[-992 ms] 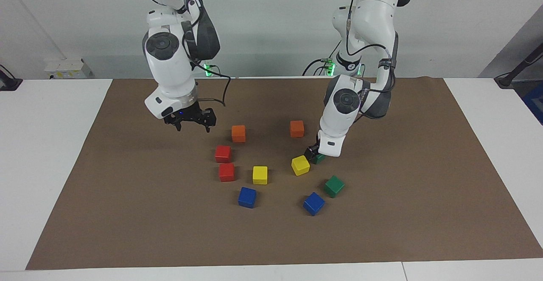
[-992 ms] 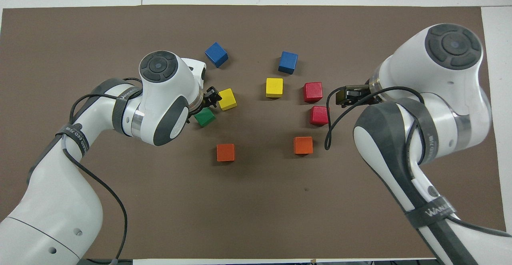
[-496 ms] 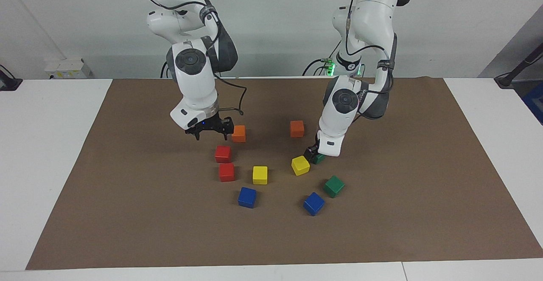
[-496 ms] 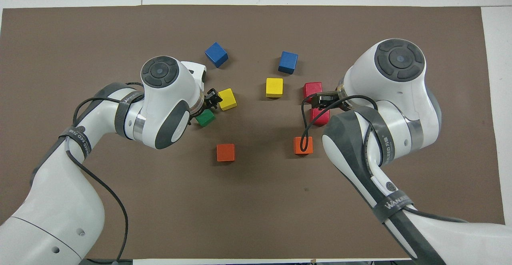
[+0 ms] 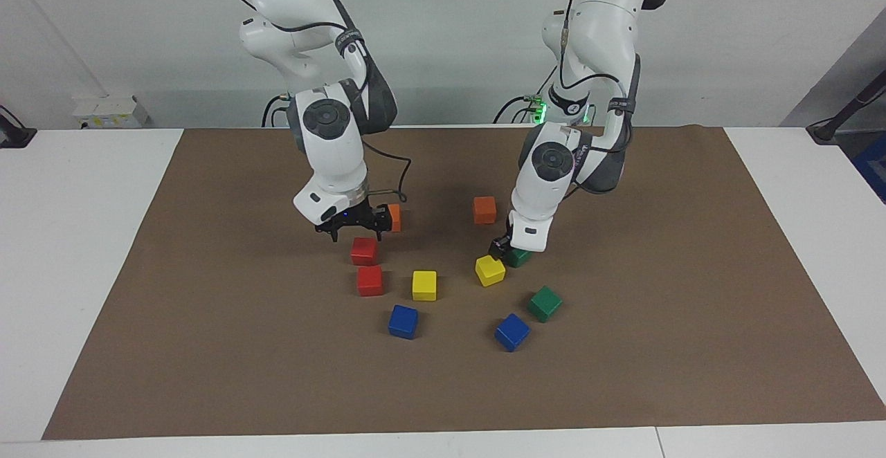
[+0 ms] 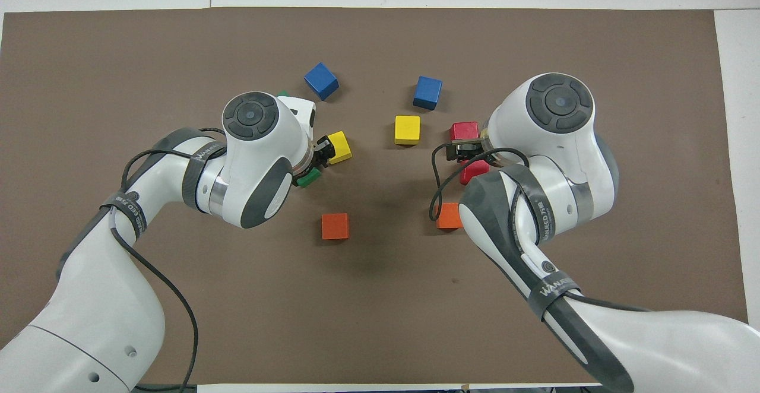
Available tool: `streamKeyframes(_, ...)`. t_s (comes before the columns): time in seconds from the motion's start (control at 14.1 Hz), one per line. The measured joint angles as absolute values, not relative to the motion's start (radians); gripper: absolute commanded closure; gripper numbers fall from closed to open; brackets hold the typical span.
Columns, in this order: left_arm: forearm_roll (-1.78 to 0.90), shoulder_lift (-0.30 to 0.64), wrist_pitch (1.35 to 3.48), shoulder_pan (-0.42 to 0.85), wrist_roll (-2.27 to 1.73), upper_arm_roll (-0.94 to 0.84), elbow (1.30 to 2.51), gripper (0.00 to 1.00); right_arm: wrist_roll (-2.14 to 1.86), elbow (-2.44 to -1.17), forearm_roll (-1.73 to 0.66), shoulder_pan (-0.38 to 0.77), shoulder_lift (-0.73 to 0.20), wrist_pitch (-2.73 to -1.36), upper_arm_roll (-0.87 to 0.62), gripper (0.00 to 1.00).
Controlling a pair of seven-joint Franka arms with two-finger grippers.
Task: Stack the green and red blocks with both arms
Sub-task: 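Carry the green block outward with the left gripper while the right gripper carries red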
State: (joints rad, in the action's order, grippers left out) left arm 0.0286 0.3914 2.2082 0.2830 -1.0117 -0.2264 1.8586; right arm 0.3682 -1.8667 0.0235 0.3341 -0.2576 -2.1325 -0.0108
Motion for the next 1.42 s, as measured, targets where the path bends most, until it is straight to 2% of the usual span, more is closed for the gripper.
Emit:
streamKeyframes(0.14,0.044,0.391,2.209,0.283,-1.012,-0.226,1.859,1.0,0.369,-1.872,0.023,0.336,-0.268,-2.146,-0.011,0.0)
streamKeyframes(0.64,0.095,0.375,2.173,0.25,-0.909,-0.211,1.855,1.0,0.369,-1.952,0.023,0.336,-0.282,-2.261,-0.011,0.0)
streamKeyframes(0.99,0.096,0.296,2.101,0.062,-0.5,-0.203,1.853,1.0,0.369,-1.984,0.023,0.336,-0.29,-2.299,-0.011,0.0)
streamKeyframes(1.35,0.096,0.289,2.102,-0.105,-0.166,-0.202,1.853,1.0,0.369,-1.994,0.023,0.336,-0.309,-2.314,-0.011,0.0)
streamKeyframes(1.42,0.096,0.289,2.102,-0.124,-0.134,-0.202,1.852,1.0,0.369,-1.995,0.023,0.336,-0.315,-2.322,-0.011,0.03)
